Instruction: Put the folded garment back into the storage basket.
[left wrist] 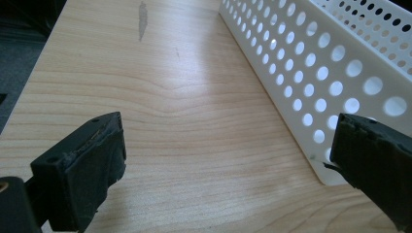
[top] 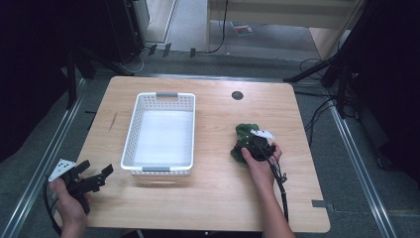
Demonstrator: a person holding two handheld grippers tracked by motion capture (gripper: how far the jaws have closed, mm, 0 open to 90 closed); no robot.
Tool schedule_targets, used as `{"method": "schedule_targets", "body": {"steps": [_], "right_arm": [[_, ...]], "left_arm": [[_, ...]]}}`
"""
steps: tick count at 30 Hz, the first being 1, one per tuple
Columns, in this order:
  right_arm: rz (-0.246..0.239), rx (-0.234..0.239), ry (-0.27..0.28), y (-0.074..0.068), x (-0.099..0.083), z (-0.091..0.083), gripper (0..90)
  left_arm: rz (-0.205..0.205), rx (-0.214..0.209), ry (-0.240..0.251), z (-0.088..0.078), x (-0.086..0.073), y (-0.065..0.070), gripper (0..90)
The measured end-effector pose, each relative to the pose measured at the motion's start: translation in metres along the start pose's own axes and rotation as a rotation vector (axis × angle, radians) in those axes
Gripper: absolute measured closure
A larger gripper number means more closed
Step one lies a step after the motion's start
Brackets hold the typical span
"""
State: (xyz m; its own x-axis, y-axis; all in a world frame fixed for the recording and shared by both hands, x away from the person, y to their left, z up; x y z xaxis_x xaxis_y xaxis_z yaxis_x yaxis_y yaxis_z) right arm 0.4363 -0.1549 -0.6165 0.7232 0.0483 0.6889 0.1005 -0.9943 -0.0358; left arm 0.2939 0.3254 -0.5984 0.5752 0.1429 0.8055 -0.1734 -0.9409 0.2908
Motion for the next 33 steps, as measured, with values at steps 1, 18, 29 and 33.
{"method": "schedule_targets", "body": {"steps": [1,18,29,33], "right_arm": [[0.001,-0.002,0.001,-0.0003,-0.0001,-0.0003,12.3],[-0.010,-0.019,0.000,-0.0020,-0.0014,-0.0008,14.5],[0.033,-0.021,0.012,-0.0029,-0.0011,-0.0040,22.0],[0.061,-0.007,0.005,-0.0022,-0.0001,-0.0060,25.0]], "left_arm": [[0.000,0.000,0.000,0.0000,0.0000,0.0000,0.5],[-0.004,0.003,-0.001,0.0004,-0.0002,-0.0005,0.5],[-0.006,0.002,0.000,0.0004,0.0000,-0.0005,0.5],[-0.007,0.001,0.000,0.0004,0.0000,-0.0005,0.5]]}}
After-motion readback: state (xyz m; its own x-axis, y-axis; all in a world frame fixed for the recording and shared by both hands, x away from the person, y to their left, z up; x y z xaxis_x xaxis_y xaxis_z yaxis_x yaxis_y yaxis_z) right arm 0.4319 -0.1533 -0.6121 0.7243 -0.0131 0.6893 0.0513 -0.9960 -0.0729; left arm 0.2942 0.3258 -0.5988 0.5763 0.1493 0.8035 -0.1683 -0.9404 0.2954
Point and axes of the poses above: each handheld gripper's, and its own axes: z roughly forward along the jaws, x roughly out of its top, y roughly to its right, the point moved 10 cm from there along z, roughly forward along the jaws, and after that the axes turned 5 degrees about -y, right-handed, at the moved point
